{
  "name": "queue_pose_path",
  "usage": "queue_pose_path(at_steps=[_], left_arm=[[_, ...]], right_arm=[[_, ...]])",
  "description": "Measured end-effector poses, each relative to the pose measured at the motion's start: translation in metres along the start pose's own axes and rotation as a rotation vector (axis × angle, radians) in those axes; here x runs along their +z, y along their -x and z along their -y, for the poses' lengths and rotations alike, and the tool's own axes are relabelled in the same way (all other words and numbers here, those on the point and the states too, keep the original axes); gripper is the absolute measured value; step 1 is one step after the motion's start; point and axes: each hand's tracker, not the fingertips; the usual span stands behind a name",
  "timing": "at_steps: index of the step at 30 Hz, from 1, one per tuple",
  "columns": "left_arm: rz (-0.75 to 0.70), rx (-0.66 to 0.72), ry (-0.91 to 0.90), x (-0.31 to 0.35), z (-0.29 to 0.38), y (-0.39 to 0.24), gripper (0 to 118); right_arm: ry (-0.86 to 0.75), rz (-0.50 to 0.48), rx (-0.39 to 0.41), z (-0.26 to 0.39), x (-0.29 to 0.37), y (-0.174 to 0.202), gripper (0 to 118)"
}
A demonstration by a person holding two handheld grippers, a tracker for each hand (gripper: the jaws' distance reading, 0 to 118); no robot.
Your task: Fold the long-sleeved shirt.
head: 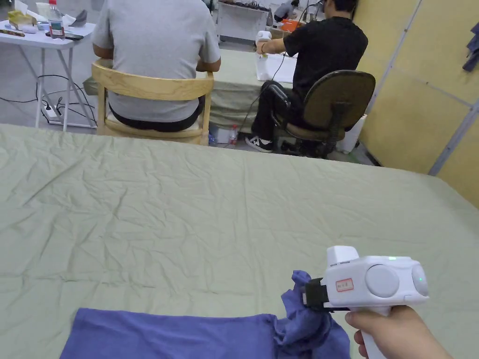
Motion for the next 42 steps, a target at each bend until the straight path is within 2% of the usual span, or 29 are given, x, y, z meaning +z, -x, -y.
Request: queue_pose_path(at_steps=[3, 9, 14, 16, 17, 18, 20, 22, 25, 28, 29, 30, 31, 32, 33, 34, 36, 38, 41, 42], left_arm=[[0.001, 0.001, -0.002, 0.007, 0.006, -0.004, 2], [-0.002, 0.01, -0.003, 0.024, 0.008, -0.006, 2], [-0.019, 0.007, -0.016, 0.036, 0.005, -0.007, 2], [-0.017, 0.013, -0.016, 0.04, 0.005, -0.007, 2], [-0.014, 0.018, -0.018, 0.042, 0.006, -0.007, 2], [-0.013, 0.02, -0.02, 0.042, 0.006, -0.006, 2], [-0.009, 0.024, -0.018, 0.044, 0.007, -0.007, 2], [-0.003, 0.027, -0.015, 0.046, 0.009, -0.007, 2], [0.01, 0.022, -0.006, 0.047, 0.012, -0.009, 2], [0.011, 0.02, 0.008, 0.044, 0.016, -0.011, 2], [0.012, 0.02, 0.015, 0.042, 0.016, -0.012, 2], [0.013, 0.02, 0.023, 0.04, 0.017, -0.012, 2], [0.014, 0.02, 0.03, 0.037, 0.018, -0.013, 2], [0.013, 0.02, 0.04, 0.034, 0.018, -0.013, 2], [0.01, 0.02, 0.052, 0.03, 0.018, -0.013, 2], [0.009, 0.019, 0.064, 0.026, 0.017, -0.013, 2], [0.005, 0.019, 0.079, 0.018, 0.015, -0.013, 2], [0.005, 0.021, 0.09, 0.007, 0.01, -0.012, 2], [0.021, 0.067, 0.119, -0.018, -0.01, -0.003, 2], [0.024, 0.069, 0.125, -0.029, -0.021, 0.0, 8]], right_arm=[[0.07, 0.02, 0.02, 0.043, -0.01, 0.005, 22], [0.248, 0.06, -0.082, 0.095, -0.06, 0.004, 22], [0.234, 0.066, -0.11, 0.102, -0.077, -0.001, 27], [0.239, 0.045, -0.142, 0.1, -0.071, -0.008, 44], [0.23, 0.044, -0.15, 0.1, -0.065, -0.01, 63], [0.211, 0.055, -0.144, 0.102, -0.056, -0.011, 90], [0.151, 0.079, -0.11, 0.103, -0.035, -0.014, 104], [0.026, 0.094, -0.132, 0.11, 0.001, -0.016, 118], [-0.113, 0.022, -0.227, 0.126, 0.054, -0.022, 118], [-0.184, -0.051, -0.328, 0.153, 0.091, -0.025, 118], [-0.179, -0.065, -0.348, 0.165, 0.098, -0.024, 115], [-0.172, -0.082, -0.354, 0.174, 0.103, -0.024, 93], [-0.152, -0.084, -0.334, 0.184, 0.105, -0.021, 64], [-0.128, -0.071, -0.307, 0.193, 0.104, -0.016, 21], [-0.101, -0.015, -0.266, 0.202, 0.102, -0.011, 3], [-0.088, 0.036, -0.241, 0.213, 0.101, -0.004, 3], [-0.08, 0.007, -0.196, 0.226, 0.095, 0.004, 3], [-0.063, -0.042, -0.212, 0.234, 0.09, 0.007, 3], [-0.053, -0.044, -0.23, 0.228, 0.085, 0.009, 3], [-0.054, -0.047, -0.229, 0.226, 0.083, 0.009, 3]])
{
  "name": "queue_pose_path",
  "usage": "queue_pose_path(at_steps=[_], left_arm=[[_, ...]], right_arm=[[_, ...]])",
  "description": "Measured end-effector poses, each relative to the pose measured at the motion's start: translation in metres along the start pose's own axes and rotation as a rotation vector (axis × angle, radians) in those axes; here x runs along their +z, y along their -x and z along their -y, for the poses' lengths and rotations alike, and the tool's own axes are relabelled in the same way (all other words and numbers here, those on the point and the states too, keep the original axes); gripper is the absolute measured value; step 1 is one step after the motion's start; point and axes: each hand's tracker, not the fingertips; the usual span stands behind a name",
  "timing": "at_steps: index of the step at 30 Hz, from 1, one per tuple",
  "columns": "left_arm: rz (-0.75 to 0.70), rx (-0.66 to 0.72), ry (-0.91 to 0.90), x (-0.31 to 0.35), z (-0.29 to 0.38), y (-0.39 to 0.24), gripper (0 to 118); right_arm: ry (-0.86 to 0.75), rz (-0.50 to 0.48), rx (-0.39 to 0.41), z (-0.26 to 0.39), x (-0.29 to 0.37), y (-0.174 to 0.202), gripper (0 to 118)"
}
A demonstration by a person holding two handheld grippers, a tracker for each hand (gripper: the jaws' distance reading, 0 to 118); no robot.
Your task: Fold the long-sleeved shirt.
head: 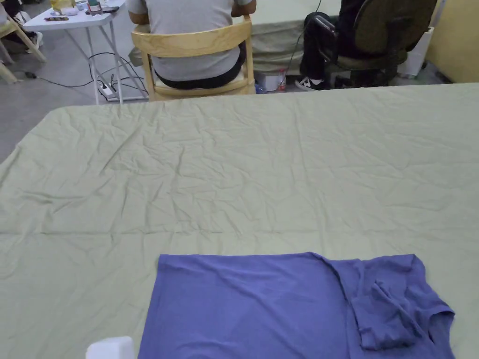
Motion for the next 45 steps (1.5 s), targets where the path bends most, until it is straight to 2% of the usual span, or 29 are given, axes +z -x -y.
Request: queue_pose_path(at_steps=[1, 2, 3, 5, 6, 7, 9, 11, 13, 15, 17, 18, 19, 20, 21, 22, 23, 25, 28, 30, 31, 32, 33, 34, 35, 36, 37, 40, 45], left_arm=[[0.01, 0.003, -0.005, -0.013, -0.015, 0.005, 30], [0.02, 0.01, -0.019, -0.029, -0.033, 0.011, 71], [0.007, 0.008, -0.02, -0.047, -0.052, 0.017, 118], [-0.086, 0.012, -0.014, -0.095, -0.093, 0.035, 108], [-0.091, 0.033, -0.066, -0.109, -0.106, 0.044, 107], [-0.179, 0.018, -0.064, -0.131, -0.125, 0.051, 108], [-0.256, -0.052, -0.026, -0.172, -0.15, 0.063, 107], [-0.288, -0.124, 0.075, -0.211, -0.161, 0.072, 106], [-0.285, -0.137, 0.101, -0.236, -0.16, 0.074, 101], [-0.281, -0.126, 0.127, -0.252, -0.154, 0.074, 87], [-0.298, -0.169, 0.101, -0.249, -0.15, 0.069, 85], [-0.28, -0.214, 0.098, -0.243, -0.151, 0.063, 64], [-0.246, -0.259, 0.08, -0.236, -0.15, 0.055, 29], [-0.236, -0.308, 0.062, -0.226, -0.151, 0.047, 1], [-0.242, -0.335, 0.062, -0.219, -0.149, 0.041, 1], [-0.216, -0.34, 0.068, -0.212, -0.149, 0.038, 1], [-0.18, -0.332, 0.063, -0.206, -0.149, 0.037, 1], [-0.18, -0.318, 0.048, -0.19, -0.15, 0.029, 1], [-0.185, -0.332, 0.022, -0.176, -0.155, 0.029, 1], [-0.18, -0.329, 0.018, -0.169, -0.157, 0.03, 1], [-0.174, -0.322, 0.019, -0.166, -0.157, 0.03, 1], [-0.169, -0.315, 0.02, -0.165, -0.159, 0.033, 1], [-0.164, -0.308, 0.022, -0.164, -0.159, 0.034, 1], [-0.16, -0.301, 0.021, -0.162, -0.159, 0.035, 1], [-0.155, -0.291, 0.023, -0.162, -0.159, 0.035, 1], [-0.149, -0.279, 0.025, -0.162, -0.159, 0.038, 1], [-0.142, -0.27, 0.028, -0.161, -0.16, 0.039, 1], [-0.135, -0.263, 0.021, -0.153, -0.162, 0.041, 1], [-0.129, -0.291, -0.056, -0.114, -0.166, 0.037, 1]], right_arm=[[-0.002, -0.005, 0.0, -0.006, 0.0, 0.0, 3], [-0.005, -0.013, -0.005, -0.008, -0.002, -0.001, 3], [-0.008, -0.024, -0.015, -0.01, -0.005, -0.003, 3], [-0.001, -0.032, -0.039, -0.016, -0.008, -0.005, 3], [0.004, -0.031, -0.048, -0.017, -0.011, -0.006, 3], [0.01, -0.028, -0.056, -0.019, -0.013, -0.009, 3], [0.014, -0.024, -0.072, -0.021, -0.013, -0.009, 3], [0.029, -0.022, -0.088, -0.024, -0.019, -0.013, 3], [0.037, -0.016, -0.091, -0.028, -0.02, -0.016, 3], [0.042, 0.006, -0.075, -0.036, -0.026, -0.018, 3], [0.048, 0.022, -0.049, -0.051, -0.032, -0.02, 3], [0.052, 0.023, -0.037, -0.062, -0.038, -0.021, 4], [0.055, 0.021, -0.021, -0.078, -0.047, -0.023, 15], [0.05, 0.02, -0.01, -0.095, -0.058, -0.029, 41], [0.046, 0.033, 0.001, -0.112, -0.068, -0.035, 90], [0.032, 0.063, 0.015, -0.132, -0.083, -0.038, 118], [0.011, 0.102, 0.013, -0.148, -0.096, -0.041, 117], [-0.029, 0.115, -0.016, -0.18, -0.108, -0.043, 115], [0.073, 0.171, -0.065, -0.219, -0.149, -0.052, 115], [0.157, 0.197, -0.058, -0.235, -0.185, -0.057, 113], [0.224, 0.203, -0.051, -0.236, -0.2, -0.058, 106], [0.3, 0.207, -0.052, -0.235, -0.211, -0.059, 88], [0.385, 0.196, -0.091, -0.228, -0.22, -0.059, 58], [0.438, 0.175, -0.143, -0.223, -0.225, -0.059, 53], [0.455, 0.166, -0.174, -0.218, -0.226, -0.058, 48], [0.39, 0.199, -0.136, -0.219, -0.217, -0.054, 13], [0.36, 0.19, -0.116, -0.218, -0.206, -0.046, 7], [0.319, 0.122, -0.142, -0.221, -0.183, -0.045, 7], [0.172, 0.047, -0.039, -0.228, -0.118, -0.041, 7]])
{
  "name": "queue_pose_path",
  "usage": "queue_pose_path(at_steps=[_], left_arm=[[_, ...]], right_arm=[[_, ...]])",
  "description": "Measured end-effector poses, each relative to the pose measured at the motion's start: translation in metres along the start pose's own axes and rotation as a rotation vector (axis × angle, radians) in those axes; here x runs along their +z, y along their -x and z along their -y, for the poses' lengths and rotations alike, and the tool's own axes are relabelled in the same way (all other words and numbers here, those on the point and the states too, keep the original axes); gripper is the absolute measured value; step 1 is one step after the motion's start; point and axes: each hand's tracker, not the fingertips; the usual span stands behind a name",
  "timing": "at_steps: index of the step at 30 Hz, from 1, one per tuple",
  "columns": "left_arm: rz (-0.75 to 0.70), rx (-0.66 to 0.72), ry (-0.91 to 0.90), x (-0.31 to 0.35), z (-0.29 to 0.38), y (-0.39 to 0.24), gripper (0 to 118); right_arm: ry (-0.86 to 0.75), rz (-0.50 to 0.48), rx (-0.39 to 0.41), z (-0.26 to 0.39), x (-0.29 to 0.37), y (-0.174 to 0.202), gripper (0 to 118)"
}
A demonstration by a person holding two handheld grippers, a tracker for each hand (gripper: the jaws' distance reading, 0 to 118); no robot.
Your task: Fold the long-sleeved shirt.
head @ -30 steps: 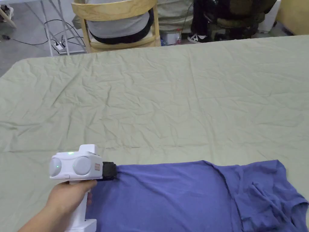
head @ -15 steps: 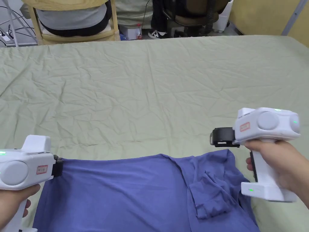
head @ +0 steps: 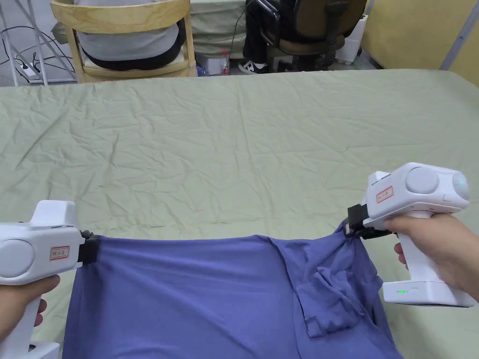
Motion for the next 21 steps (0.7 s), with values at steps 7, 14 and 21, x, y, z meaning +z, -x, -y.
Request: queue_pose_path(at_steps=[7, 14, 21], left_arm=[[0.016, -0.032, -0.063, 0.069, 0.022, 0.004, 1], [0.019, -0.01, -0.028, 0.102, 0.071, 0.01, 1], [0.047, 0.012, 0.106, 0.098, 0.138, 0.005, 1]], right_arm=[[-0.167, -0.079, 0.177, 0.049, 0.082, -0.008, 7], [-0.211, -0.172, 0.235, 0.118, 0.106, -0.028, 7], [-0.063, -0.131, 0.252, 0.187, 0.088, -0.04, 7]])
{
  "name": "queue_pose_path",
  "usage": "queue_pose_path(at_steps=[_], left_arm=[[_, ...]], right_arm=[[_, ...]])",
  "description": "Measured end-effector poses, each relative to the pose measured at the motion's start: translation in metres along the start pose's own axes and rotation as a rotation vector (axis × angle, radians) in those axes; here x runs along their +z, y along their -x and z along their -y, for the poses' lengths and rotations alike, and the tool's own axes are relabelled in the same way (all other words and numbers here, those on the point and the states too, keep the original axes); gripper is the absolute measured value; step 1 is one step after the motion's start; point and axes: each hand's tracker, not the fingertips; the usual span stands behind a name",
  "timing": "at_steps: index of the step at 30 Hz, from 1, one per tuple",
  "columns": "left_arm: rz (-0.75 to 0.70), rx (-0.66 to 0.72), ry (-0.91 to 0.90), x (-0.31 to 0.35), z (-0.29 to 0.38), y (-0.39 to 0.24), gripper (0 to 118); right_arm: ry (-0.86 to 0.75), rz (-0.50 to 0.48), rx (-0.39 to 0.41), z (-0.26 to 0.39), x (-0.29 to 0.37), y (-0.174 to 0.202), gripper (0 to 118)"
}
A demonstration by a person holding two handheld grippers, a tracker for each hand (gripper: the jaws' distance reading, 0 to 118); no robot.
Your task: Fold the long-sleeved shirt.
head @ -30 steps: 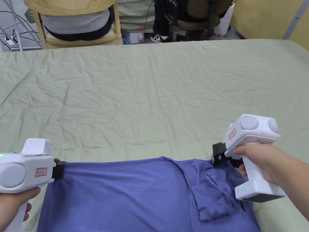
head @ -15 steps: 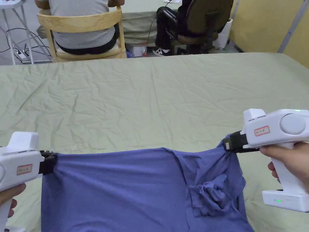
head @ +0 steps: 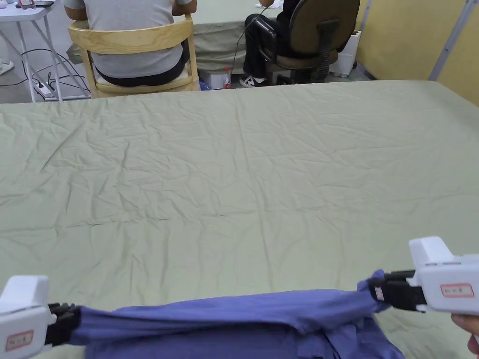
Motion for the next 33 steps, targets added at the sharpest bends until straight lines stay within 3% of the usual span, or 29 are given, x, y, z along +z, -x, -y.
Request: queue_pose_path(at_steps=[6, 10, 17, 18, 20, 21, 22, 23, 24, 25, 27, 29, 30, 33], left_arm=[[0.012, 0.019, 0.136, -0.029, 0.04, 0.0, 1], [0.019, 0.052, 0.184, -0.052, 0.058, 0.01, 1], [0.016, 0.08, 0.213, -0.07, 0.062, 0.014, 1], [0.014, 0.088, 0.218, -0.07, 0.062, 0.013, 2], [0.024, 0.124, 0.211, -0.07, 0.06, 0.016, 17], [0.033, 0.145, 0.204, -0.069, 0.059, 0.018, 51], [0.035, 0.183, 0.174, -0.059, 0.056, 0.018, 91], [0.021, 0.216, 0.16, -0.052, 0.052, 0.019, 118], [0.018, 0.243, 0.145, -0.042, 0.049, 0.02, 114], [0.033, 0.278, 0.071, -0.025, 0.045, 0.019, 110], [0.115, 0.325, -0.019, -0.008, 0.04, 0.018, 112], [0.134, 0.36, -0.025, 0.006, 0.039, 0.015, 113], [0.15, 0.369, -0.017, 0.016, 0.041, 0.012, 109], [0.301, 0.43, 0.034, 0.018, 0.046, 0.013, 100]], right_arm=[[0.145, 0.063, 0.056, 0.037, -0.037, 0.001, 7], [0.225, 0.08, -0.021, 0.049, -0.064, -0.008, 7], [0.234, 0.104, -0.023, 0.051, -0.083, -0.004, 8], [0.236, 0.105, -0.031, 0.05, -0.084, -0.005, 9], [0.227, 0.103, -0.056, 0.051, -0.082, -0.005, 15], [0.22, 0.103, -0.066, 0.051, -0.08, -0.006, 21], [0.207, 0.106, -0.09, 0.049, -0.071, -0.007, 39], [0.19, 0.115, -0.1, 0.048, -0.06, -0.003, 67], [0.158, 0.153, -0.073, 0.046, -0.048, -0.002, 107], [0.126, 0.175, -0.051, 0.045, -0.036, -0.001, 118], [0.005, 0.149, -0.066, 0.04, -0.001, 0.011, 118], [-0.038, 0.109, -0.15, 0.035, 0.02, 0.009, 115], [-0.053, 0.067, -0.203, 0.033, 0.026, 0.008, 97], [-0.127, -0.145, -0.359, 0.033, 0.039, 0.008, 70]])
